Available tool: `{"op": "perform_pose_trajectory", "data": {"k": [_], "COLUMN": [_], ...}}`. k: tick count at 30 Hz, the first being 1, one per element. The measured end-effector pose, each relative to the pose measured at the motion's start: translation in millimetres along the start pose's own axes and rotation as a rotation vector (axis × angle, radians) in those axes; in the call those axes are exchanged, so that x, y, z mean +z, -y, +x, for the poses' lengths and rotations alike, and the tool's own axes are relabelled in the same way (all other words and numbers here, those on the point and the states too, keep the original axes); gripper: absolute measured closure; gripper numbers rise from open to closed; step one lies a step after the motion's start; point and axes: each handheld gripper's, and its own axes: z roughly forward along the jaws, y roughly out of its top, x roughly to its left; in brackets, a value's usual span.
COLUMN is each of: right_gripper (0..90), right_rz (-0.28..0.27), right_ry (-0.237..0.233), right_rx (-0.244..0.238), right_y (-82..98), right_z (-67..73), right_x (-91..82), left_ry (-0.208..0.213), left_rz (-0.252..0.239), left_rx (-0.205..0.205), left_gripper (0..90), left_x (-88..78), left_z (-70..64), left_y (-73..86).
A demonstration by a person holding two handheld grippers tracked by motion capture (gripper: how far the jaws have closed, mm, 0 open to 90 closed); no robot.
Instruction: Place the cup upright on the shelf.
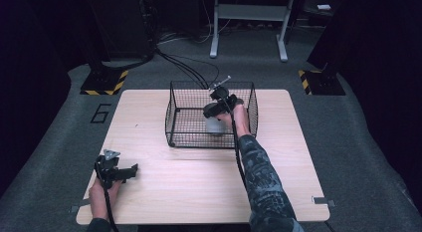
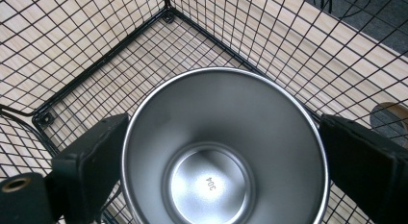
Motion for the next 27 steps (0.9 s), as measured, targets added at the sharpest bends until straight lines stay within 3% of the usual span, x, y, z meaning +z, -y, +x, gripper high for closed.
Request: {"op": "perform_pose_trajectory", "data": {"k": [11, 18, 21, 27], "right_gripper": [5.9, 5.6, 5.4, 0.0], "right_rz": [-0.012, -0.002, 0.008, 0.003], "right_ry": [0.0, 0.0, 0.007, -0.006], "right_rx": [-0.018, 0.019, 0.012, 0.037], "right_y": [5.7, 14.0, 13.9, 15.5], "right_z": [-0.2, -1.5, -1.1, -1.9], "right_x": [3.2, -1.7, -1.8, -3.8], "left_ry": [0.0, 0.0, 0.0, 0.0], "left_rz": [0.0, 0.0, 0.0, 0.0], "left_rx": [0.0, 0.001, 0.001, 0.0], "left_gripper": [0.3, 0.3, 0.3, 0.3], "left_x": [0.0, 0.0, 0.0, 0.0], "left_z": [0.0, 0.0, 0.0, 0.0], "left_y": [0.0, 0.0, 0.0, 0.0]}}
